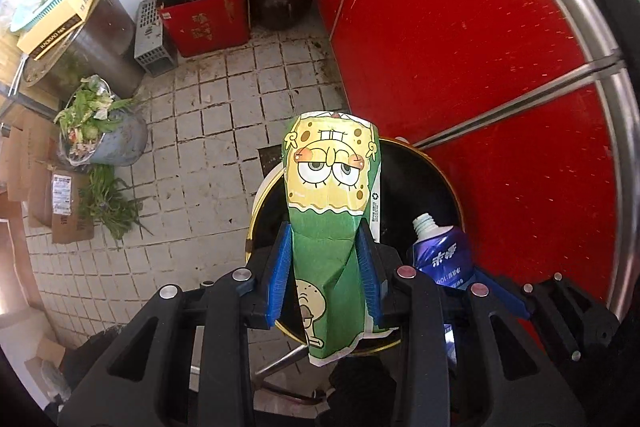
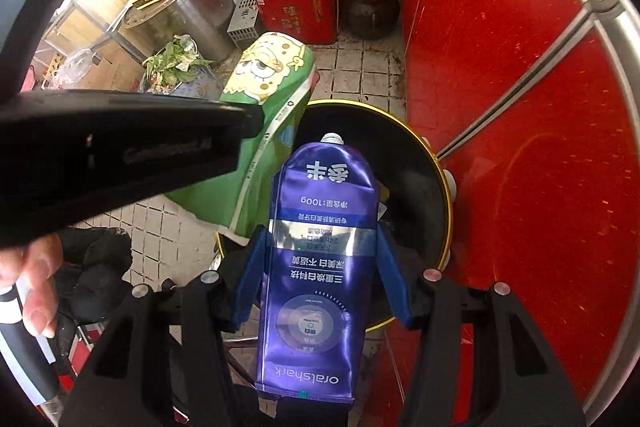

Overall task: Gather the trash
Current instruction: 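Carry the paper cup and purple pouch over the bin with both grippers, then open both grippers to drop the paper cup and pouch into the bin, then return both open grippers to the countertop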

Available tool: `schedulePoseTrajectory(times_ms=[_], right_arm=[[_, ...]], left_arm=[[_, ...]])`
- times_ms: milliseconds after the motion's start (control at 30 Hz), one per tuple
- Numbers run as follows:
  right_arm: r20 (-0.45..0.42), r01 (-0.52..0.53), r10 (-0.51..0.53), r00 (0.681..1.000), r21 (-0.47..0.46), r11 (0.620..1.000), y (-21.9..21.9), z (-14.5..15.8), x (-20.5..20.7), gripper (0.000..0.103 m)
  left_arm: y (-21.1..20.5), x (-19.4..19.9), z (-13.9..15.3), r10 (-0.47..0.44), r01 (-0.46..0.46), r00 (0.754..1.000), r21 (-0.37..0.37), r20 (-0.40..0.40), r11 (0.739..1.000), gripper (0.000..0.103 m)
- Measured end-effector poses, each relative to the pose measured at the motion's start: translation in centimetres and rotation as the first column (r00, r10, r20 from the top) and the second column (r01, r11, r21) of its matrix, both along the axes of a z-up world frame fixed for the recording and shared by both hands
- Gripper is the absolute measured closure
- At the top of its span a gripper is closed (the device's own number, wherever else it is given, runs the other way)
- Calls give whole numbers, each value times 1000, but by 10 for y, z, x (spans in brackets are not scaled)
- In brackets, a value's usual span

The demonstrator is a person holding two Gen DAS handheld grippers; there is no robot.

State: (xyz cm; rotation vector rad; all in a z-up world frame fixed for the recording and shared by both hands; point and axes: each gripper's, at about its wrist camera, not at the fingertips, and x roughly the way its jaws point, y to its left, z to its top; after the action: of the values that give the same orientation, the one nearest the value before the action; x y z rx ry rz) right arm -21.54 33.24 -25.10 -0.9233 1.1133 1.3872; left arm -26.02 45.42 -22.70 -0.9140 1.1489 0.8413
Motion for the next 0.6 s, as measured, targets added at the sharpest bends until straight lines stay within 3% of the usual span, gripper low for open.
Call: schedulePoseTrajectory(times_ms=[33,100,133,267,400,467,533,600], right_arm=[[-14,-5,5,1000,-1,1000,-1,-2,-1,47],[-26,-6,6,1000,8,1000,-6,-2,-3,12],[-22,-4,4,1000,16,1000,-10,1,-5,9],[-54,11,-8,998,52,999,-24,25,-13,7],[-182,22,6,983,155,988,-44,92,-24,7],[-238,20,35,971,222,975,-59,135,-25,7],[-237,2,75,969,310,951,-86,185,-16,7],[-195,-3,75,978,347,938,-112,213,5,7]], left_arm=[[2,0,-3,2,-2,1000,-9,-13,1000,68],[5,-1,-2,4,-4,999,-8,-39,1000,28],[5,-5,9,14,-13,999,37,-44,999,10],[12,-24,55,33,-29,999,95,-39,995,10],[8,-53,137,107,-109,994,207,18,972,9],[-7,-61,192,111,-126,991,277,72,952,7],[-24,-55,227,85,-112,992,307,98,945,7],[-42,-38,249,25,-61,993,315,117,947,7]])
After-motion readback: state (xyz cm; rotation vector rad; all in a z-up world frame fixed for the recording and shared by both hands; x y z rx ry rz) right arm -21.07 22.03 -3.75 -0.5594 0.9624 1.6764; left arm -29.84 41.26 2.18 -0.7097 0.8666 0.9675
